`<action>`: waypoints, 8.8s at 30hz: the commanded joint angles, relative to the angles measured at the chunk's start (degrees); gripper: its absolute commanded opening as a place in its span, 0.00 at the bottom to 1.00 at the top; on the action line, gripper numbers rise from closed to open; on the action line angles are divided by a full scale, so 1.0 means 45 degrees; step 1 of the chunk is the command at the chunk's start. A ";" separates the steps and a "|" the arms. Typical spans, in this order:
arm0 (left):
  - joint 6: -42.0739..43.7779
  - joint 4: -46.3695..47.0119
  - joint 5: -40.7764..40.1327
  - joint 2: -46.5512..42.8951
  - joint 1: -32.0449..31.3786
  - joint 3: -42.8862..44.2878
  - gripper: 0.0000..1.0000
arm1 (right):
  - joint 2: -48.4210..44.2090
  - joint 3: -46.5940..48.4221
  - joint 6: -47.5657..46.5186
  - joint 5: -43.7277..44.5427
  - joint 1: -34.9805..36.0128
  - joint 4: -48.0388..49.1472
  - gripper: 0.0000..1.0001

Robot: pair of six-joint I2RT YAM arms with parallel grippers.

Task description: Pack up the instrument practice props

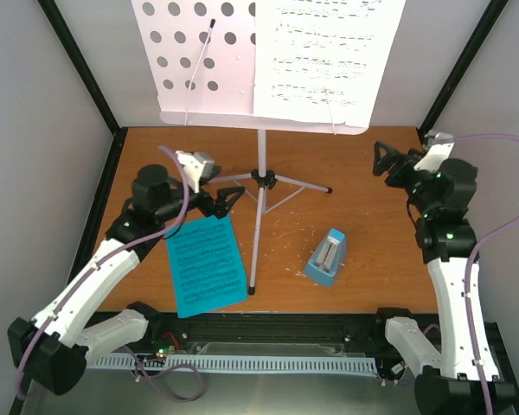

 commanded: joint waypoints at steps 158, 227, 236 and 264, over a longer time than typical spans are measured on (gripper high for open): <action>-0.5772 0.1939 0.1944 0.9326 -0.3633 1.5496 0.11 | 0.5817 1.0046 0.1087 -0.6022 0.2569 0.3480 0.03; -0.2984 0.3283 0.5580 0.2621 -0.3613 0.6579 0.59 | -0.3221 0.2586 0.1466 -0.8557 0.2570 0.1853 0.03; -0.3300 0.3542 0.5587 0.2621 -0.3613 0.6293 0.27 | -0.3022 0.2300 0.0706 -0.8058 0.2568 0.1119 0.03; -0.6096 0.2648 0.4550 0.0666 -0.1995 0.0252 0.00 | -0.4472 0.0350 -0.1065 -0.3335 0.2569 -0.0902 0.96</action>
